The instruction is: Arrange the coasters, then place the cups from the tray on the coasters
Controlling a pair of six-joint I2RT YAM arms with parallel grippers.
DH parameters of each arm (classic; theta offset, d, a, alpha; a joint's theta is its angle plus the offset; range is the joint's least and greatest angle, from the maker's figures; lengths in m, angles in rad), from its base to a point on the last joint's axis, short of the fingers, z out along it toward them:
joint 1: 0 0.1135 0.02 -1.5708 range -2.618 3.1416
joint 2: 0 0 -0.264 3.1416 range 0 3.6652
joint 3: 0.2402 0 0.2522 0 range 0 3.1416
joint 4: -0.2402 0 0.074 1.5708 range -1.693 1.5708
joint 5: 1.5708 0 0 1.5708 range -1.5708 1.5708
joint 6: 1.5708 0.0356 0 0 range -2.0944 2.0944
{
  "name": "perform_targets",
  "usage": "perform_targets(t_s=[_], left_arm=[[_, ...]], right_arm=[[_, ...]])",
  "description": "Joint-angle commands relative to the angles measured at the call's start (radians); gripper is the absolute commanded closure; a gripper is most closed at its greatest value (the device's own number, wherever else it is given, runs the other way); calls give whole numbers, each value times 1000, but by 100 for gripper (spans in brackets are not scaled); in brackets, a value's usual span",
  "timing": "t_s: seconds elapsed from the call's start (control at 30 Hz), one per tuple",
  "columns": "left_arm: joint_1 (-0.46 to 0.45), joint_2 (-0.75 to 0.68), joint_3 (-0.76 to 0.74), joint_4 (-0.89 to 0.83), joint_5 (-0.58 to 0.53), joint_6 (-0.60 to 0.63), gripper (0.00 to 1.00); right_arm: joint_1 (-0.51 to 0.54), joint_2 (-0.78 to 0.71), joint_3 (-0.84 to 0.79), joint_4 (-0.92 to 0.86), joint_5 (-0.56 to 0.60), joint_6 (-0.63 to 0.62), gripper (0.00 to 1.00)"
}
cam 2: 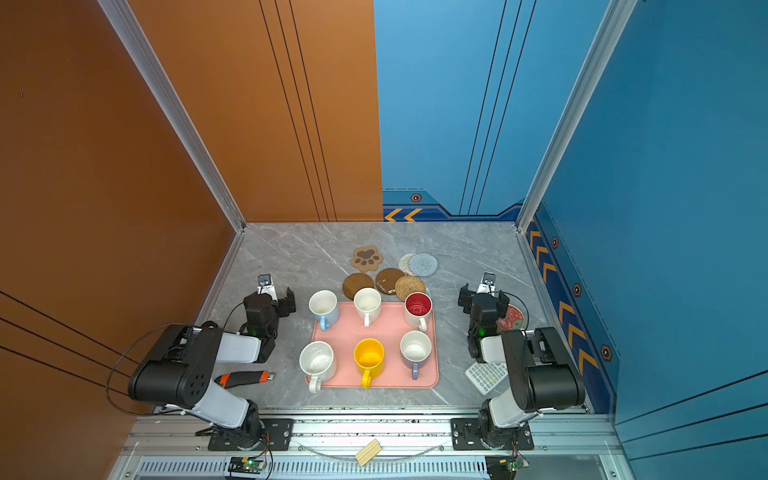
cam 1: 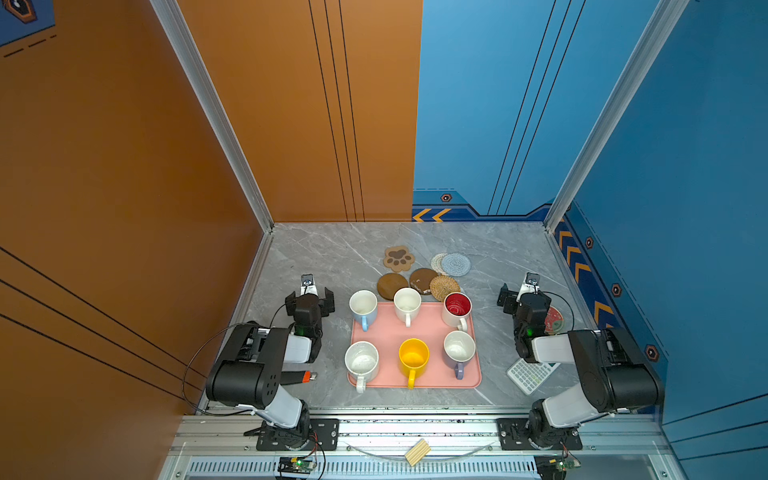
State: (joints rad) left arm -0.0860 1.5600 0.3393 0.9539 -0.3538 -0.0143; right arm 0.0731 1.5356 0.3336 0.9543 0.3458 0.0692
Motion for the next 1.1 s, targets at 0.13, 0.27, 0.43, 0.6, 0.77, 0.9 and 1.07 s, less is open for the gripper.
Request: perform_targets(t_s=[0.13, 0.27, 0.43, 0.6, 0.77, 0.9, 1.07], left_arm=[[7, 10, 22, 19, 17, 17, 2], [7, 10, 23, 19, 16, 16, 2], [7, 11, 21, 19, 18, 17, 2], [7, 11, 23, 19, 16, 16, 2], [8, 11, 23, 17, 17, 17, 2], [10, 12, 24, 16, 22, 15, 2], [17, 8, 26, 11, 35, 13, 2]], right_arm=[[2, 14, 13, 12, 15, 18, 0], [2, 14, 13, 12, 15, 18, 0], [2, 14, 13, 12, 15, 17, 0], [2, 14, 14, 12, 15, 18, 0], [2, 14, 13, 12, 15, 18, 0], [2, 14, 15, 9, 15, 18, 0], [2, 14, 15, 11, 13, 18, 0]])
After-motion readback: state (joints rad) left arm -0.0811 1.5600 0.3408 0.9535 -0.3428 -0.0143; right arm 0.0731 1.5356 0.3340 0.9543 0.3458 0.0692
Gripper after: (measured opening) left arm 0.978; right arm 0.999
